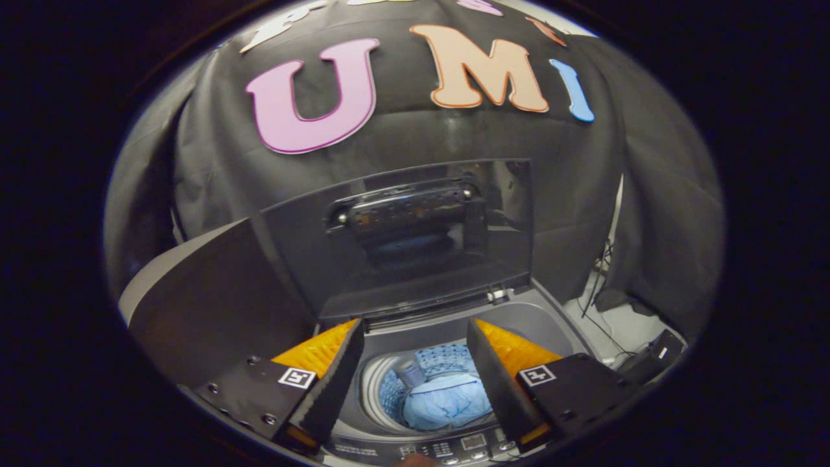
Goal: Put the clothes into the washing machine and then close the washing machine lid.
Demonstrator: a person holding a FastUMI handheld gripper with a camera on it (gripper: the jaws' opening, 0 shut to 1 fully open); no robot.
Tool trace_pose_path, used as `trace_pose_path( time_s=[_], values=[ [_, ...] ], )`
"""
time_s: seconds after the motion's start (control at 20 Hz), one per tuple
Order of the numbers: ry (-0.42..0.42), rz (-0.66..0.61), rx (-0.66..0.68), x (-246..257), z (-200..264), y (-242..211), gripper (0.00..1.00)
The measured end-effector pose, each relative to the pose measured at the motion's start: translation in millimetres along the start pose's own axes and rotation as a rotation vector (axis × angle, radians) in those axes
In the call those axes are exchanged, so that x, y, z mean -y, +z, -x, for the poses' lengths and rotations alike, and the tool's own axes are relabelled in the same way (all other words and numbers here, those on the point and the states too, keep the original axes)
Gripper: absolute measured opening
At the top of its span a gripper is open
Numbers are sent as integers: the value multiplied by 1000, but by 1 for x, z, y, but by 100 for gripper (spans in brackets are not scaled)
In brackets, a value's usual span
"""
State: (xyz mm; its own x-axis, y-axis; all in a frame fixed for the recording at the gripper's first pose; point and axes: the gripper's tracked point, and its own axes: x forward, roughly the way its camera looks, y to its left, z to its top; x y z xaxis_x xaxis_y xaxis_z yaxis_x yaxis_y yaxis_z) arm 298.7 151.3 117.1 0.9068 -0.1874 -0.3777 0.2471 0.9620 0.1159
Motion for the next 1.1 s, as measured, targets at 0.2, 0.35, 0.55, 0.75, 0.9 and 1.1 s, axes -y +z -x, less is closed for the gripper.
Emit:
trace_pose_path(
  time_s=[0.2,0.35,0.55,0.75,0.9,1.1],
  values=[
    [16,38,45,-26,31,18,99],
    [9,136,69,-33,56,32,98],
    [-12,213,67,-46,75,45,99],
    [-27,224,104,-44,96,57,100],
    [-73,221,122,-35,99,70,100],
    [-96,238,161,-45,89,109,100]
  ],
)
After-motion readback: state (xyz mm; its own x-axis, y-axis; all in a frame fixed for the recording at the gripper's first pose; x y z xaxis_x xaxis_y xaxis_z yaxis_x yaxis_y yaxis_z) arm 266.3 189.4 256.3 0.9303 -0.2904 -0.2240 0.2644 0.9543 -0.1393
